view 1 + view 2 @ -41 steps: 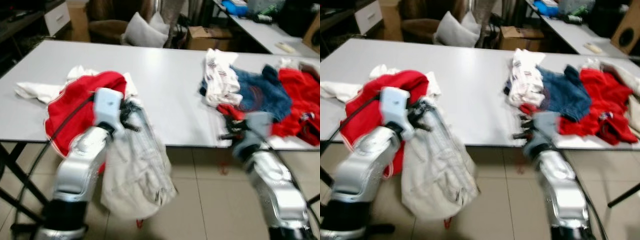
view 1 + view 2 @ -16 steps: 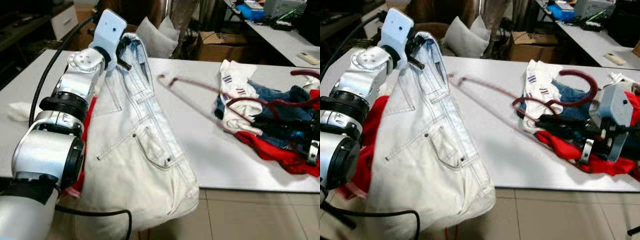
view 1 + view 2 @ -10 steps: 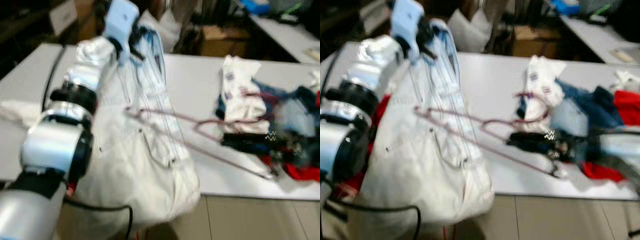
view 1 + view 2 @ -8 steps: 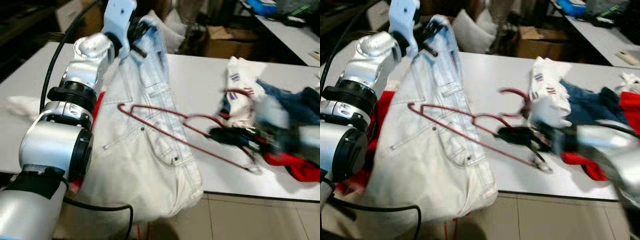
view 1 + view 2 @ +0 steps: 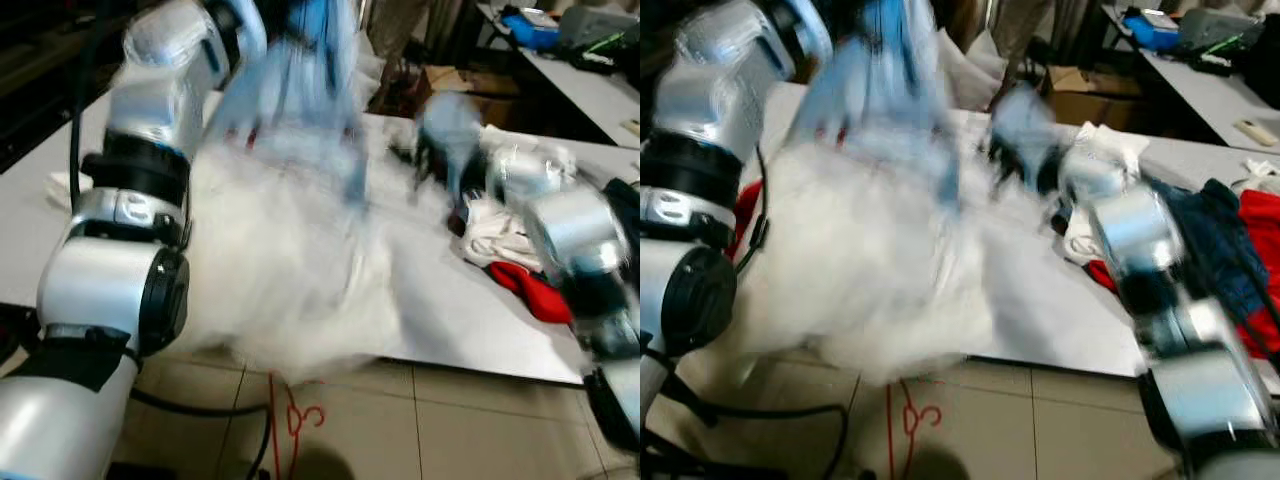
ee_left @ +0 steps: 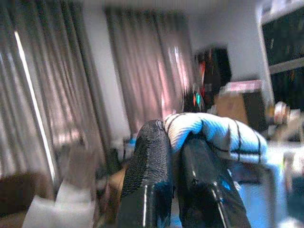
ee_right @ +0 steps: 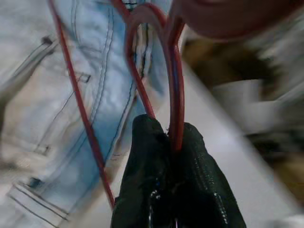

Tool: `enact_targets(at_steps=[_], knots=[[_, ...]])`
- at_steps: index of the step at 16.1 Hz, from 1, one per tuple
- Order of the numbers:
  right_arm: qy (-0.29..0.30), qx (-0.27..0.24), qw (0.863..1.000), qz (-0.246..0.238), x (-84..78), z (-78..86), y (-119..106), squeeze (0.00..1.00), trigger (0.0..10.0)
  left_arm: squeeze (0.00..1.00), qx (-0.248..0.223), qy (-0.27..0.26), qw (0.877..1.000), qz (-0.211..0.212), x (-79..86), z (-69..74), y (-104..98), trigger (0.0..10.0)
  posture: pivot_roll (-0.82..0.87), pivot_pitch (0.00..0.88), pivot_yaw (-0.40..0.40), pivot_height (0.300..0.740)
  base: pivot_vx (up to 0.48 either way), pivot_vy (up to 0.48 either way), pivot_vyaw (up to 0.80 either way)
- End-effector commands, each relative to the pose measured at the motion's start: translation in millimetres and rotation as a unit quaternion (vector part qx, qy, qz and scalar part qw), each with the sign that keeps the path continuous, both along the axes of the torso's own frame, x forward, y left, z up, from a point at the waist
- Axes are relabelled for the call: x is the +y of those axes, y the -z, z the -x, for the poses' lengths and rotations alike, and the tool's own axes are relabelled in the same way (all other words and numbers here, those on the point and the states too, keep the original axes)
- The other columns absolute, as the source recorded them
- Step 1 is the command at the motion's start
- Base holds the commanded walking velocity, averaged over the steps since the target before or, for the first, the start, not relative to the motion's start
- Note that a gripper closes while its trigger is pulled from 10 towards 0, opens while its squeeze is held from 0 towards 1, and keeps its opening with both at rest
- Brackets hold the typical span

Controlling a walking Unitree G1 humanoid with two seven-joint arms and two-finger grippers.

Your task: Hang hanger

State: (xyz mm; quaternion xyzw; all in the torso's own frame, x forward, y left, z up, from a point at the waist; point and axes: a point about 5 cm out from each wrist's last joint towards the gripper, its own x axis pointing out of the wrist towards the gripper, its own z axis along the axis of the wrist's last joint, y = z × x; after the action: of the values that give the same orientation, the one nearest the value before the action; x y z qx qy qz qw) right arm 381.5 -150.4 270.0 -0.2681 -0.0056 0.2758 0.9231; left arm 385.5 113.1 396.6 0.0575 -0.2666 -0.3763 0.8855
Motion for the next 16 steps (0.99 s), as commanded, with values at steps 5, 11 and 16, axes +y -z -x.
enact_targets(at_steps=[5, 11, 16], knots=[[0.112, -0.162, 0.975, -0.105, -38.1, -13.3, -65, 0.00, 10.0, 0.00, -0.133, 0.051, 0.979, 0.145, 25.0, 43.7, -89, 10.0, -0.05, 0.000, -0.066, 0.740, 0.000, 0.000, 0.00], [-0.034, -0.086, 0.990, -0.103, 21.5, 10.8, 8, 0.00, 10.0, 0.00, 0.044, -0.109, 0.993, 0.001, 50.4, -15.7, 60, 10.0, -0.07, 0.000, -0.050, 0.740, 0.000, 0.000, 0.00], [-0.268, 0.020, 0.961, -0.059, 43.5, 92.3, 44, 0.00, 10.0, 0.00, 0.113, -0.219, 0.968, -0.053, 80.8, -21.2, 122, 10.0, -0.08, 0.000, -0.044, 0.740, 0.000, 0.000, 0.00]])
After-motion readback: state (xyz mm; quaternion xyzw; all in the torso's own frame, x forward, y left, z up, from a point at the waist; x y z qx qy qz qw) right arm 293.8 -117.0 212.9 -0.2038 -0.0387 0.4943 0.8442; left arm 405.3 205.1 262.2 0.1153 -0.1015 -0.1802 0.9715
